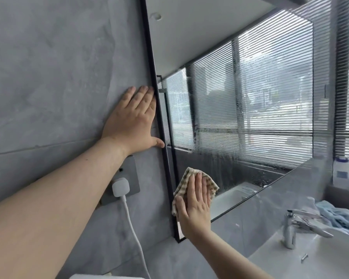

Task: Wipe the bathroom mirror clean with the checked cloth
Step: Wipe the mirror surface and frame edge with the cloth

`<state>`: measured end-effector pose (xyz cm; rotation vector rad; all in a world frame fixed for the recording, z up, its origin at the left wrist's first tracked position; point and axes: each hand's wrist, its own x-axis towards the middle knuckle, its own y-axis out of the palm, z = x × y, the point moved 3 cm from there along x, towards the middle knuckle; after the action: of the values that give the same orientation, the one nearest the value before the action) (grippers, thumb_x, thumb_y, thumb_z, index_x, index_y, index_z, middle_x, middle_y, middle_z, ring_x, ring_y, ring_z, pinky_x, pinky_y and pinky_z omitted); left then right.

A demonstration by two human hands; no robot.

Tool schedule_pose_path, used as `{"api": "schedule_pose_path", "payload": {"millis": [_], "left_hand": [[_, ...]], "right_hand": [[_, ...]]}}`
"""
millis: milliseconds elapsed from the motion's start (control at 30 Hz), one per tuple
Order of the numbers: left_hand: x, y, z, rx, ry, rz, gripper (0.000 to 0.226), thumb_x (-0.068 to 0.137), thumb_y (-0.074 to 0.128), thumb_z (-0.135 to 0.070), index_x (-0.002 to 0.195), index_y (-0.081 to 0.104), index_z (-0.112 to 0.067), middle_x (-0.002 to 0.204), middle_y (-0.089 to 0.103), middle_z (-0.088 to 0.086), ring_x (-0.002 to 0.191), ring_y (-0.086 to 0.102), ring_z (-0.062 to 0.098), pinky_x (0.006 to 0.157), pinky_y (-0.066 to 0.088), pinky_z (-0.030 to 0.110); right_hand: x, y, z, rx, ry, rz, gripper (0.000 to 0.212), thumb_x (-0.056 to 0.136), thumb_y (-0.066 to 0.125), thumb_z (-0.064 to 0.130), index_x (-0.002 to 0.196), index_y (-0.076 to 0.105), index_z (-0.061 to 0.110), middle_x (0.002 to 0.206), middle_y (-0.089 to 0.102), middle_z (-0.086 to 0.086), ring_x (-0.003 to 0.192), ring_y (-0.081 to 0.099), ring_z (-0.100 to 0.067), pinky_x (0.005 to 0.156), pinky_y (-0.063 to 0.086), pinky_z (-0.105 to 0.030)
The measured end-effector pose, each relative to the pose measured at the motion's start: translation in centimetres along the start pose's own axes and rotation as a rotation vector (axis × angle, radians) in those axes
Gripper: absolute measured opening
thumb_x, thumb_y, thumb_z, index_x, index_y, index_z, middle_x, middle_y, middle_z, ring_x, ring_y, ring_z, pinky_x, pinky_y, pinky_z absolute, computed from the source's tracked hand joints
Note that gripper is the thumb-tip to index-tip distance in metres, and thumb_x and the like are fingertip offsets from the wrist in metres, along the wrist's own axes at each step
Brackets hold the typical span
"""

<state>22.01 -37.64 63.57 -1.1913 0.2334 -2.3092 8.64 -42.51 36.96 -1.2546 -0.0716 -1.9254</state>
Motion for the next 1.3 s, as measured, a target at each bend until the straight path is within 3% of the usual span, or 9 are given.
{"api": "schedule_pose_path", "payload": {"millis": [167,300,467,633,833,1000,1167,1300], "left_hand": [[0.1,0.1,0.0,-0.025,0.022,-0.008,0.131,0.061,0.04,-0.091,0.151,0.028,0.004,0.162,0.025,0.019,0.152,0.018,0.032,0.125,0.007,0.048],[0.2,0.3,0.1,-0.024,0.042,-0.011,0.131,0.06,0.038,-0.091,0.15,0.031,0.004,0.16,0.028,0.02,0.151,0.021,0.033,0.124,0.008,0.049],[0.2,0.5,0.2,-0.025,0.047,-0.019,0.131,0.062,0.033,-0.092,0.152,0.027,0.003,0.162,0.023,0.019,0.152,0.016,0.032,0.124,0.006,0.05],[0.2,0.4,0.2,-0.05,0.061,-0.03,0.129,0.067,0.034,-0.091,0.155,0.017,0.003,0.164,0.014,0.019,0.154,0.009,0.033,0.124,0.002,0.051],[0.1,0.3,0.3,-0.076,0.075,-0.068,0.128,0.073,0.035,-0.091,0.155,0.009,0.003,0.165,0.007,0.02,0.154,0.002,0.033,0.124,-0.004,0.051],[-0.1,0.3,0.3,-0.113,0.09,-0.076,0.127,0.076,0.037,-0.089,0.155,0.002,0.004,0.165,0.001,0.022,0.154,-0.003,0.034,0.124,-0.005,0.052],[0.0,0.1,0.3,-0.125,0.093,-0.097,0.126,0.076,0.04,-0.088,0.155,0.004,0.004,0.165,0.003,0.022,0.154,-0.001,0.034,0.124,-0.007,0.051],[0.0,0.1,0.3,-0.148,0.087,-0.105,0.126,0.074,0.043,-0.089,0.155,0.012,0.003,0.165,0.01,0.021,0.154,0.004,0.034,0.122,-0.008,0.051]], "right_hand": [[2.1,-0.6,-1.2,0.12,0.258,-0.091,0.073,0.088,0.014,0.059,0.15,-0.013,0.034,0.161,-0.016,0.017,0.145,-0.024,0.004,0.121,-0.015,-0.029],[0.7,0.1,-4.9,0.208,0.478,-0.181,0.076,0.087,0.012,0.06,0.155,-0.006,0.031,0.166,-0.005,0.01,0.149,-0.012,0.002,0.122,-0.01,-0.03],[-0.2,0.7,-6.6,0.284,0.566,-0.253,0.083,0.085,0.016,0.061,0.159,0.007,0.023,0.167,0.005,0.006,0.151,-0.002,-0.002,0.124,-0.005,-0.031],[0.1,0.7,-6.5,0.292,0.588,-0.275,0.085,0.083,0.016,0.061,0.158,0.006,0.022,0.167,0.005,0.005,0.148,-0.004,0.003,0.125,-0.002,-0.036],[3.8,-1.5,-4.7,0.236,0.469,-0.219,0.08,0.084,0.015,0.062,0.156,-0.002,0.033,0.166,-0.006,0.014,0.148,-0.012,0.006,0.124,-0.006,-0.038],[11.2,-4.6,1.0,0.145,0.327,-0.222,0.08,0.083,0.01,0.063,0.156,-0.005,0.036,0.166,-0.007,0.014,0.15,-0.011,0.0,0.123,-0.01,-0.038],[14.8,-6.1,7.5,0.032,0.031,-0.144,0.076,0.085,0.014,0.061,0.154,-0.009,0.037,0.164,-0.013,0.015,0.149,-0.018,-0.001,0.121,-0.016,-0.031],[14.6,-6.2,7.0,0.039,-0.042,-0.184,0.073,0.088,0.02,0.058,0.154,-0.004,0.038,0.164,-0.006,0.015,0.149,-0.013,0.001,0.121,-0.012,-0.026]]}}
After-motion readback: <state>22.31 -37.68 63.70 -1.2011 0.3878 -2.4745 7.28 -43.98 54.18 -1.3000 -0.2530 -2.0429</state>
